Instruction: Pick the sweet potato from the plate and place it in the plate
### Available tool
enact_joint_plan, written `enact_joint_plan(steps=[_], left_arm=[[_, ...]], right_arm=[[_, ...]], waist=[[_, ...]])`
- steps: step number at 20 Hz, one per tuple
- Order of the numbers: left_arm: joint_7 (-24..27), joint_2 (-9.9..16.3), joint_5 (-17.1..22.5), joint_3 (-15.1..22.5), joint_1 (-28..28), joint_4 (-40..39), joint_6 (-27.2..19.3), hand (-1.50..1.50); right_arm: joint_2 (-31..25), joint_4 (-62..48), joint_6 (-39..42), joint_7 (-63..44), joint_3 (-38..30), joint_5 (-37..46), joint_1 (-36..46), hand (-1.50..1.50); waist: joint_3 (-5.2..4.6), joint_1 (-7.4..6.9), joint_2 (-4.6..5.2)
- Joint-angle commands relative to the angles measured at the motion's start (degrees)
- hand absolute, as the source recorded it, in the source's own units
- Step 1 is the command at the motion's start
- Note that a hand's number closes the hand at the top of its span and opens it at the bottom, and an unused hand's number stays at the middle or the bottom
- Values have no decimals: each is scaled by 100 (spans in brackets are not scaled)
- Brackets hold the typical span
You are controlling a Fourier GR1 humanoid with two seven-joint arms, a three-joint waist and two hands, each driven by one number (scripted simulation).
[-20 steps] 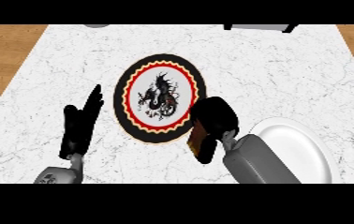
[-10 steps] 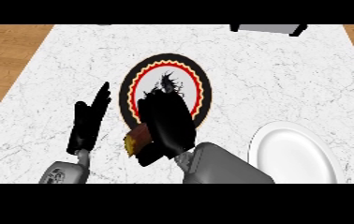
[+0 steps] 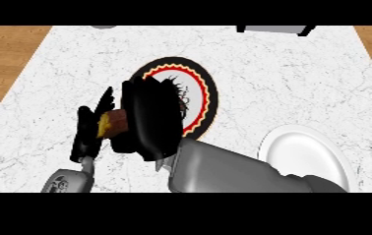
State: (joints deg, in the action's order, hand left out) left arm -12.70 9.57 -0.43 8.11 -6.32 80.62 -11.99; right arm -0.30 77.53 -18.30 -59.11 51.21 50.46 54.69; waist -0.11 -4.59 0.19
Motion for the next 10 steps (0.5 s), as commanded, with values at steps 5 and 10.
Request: enact_joint_plan(steps=[5,10], left_arm=[[-1,30,-61,1,118,154,19,0],[-243,1,1,-163,-27,243,-64,0]], right_arm=[[28,-1471,-988,-376,-106,-681,701,150],[28,-2089,-1309,-153,214,-1193,836,150]], waist=[[4,72,33],[6,115,32]])
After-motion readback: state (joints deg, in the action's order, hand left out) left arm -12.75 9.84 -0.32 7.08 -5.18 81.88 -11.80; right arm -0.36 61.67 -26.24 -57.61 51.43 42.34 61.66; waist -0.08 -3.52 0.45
